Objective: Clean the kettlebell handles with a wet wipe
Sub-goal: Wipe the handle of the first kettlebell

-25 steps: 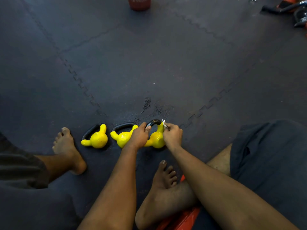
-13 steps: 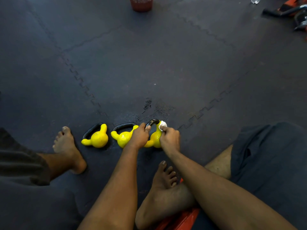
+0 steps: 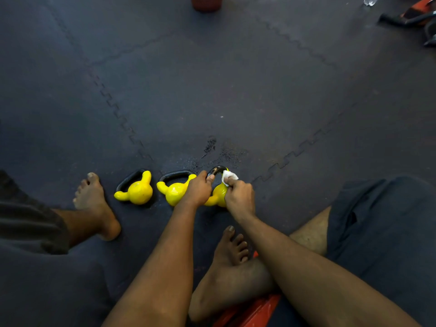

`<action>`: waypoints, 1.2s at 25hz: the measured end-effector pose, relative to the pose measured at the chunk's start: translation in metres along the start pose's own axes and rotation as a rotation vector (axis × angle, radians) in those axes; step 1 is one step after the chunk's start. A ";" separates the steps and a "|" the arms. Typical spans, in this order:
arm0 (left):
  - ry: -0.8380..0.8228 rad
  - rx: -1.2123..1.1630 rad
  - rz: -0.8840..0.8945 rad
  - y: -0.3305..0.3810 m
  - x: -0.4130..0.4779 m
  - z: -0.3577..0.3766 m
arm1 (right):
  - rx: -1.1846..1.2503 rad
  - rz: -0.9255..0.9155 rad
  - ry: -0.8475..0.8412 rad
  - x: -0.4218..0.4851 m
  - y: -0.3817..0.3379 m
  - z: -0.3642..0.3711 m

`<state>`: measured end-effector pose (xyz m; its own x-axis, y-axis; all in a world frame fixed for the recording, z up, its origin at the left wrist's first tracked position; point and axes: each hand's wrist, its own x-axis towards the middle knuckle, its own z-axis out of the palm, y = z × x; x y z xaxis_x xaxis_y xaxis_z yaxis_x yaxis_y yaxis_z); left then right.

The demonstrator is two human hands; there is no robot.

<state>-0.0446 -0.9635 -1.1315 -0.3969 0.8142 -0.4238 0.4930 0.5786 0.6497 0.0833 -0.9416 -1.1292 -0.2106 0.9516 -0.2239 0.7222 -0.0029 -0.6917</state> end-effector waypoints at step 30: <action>0.001 -0.009 0.034 0.002 0.000 0.004 | 0.153 0.250 0.085 0.008 0.013 -0.003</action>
<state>-0.0405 -0.9621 -1.1330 -0.3813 0.8330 -0.4008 0.4994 0.5505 0.6690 0.0929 -0.9329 -1.1385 0.0219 0.9377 -0.3467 0.6354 -0.2808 -0.7194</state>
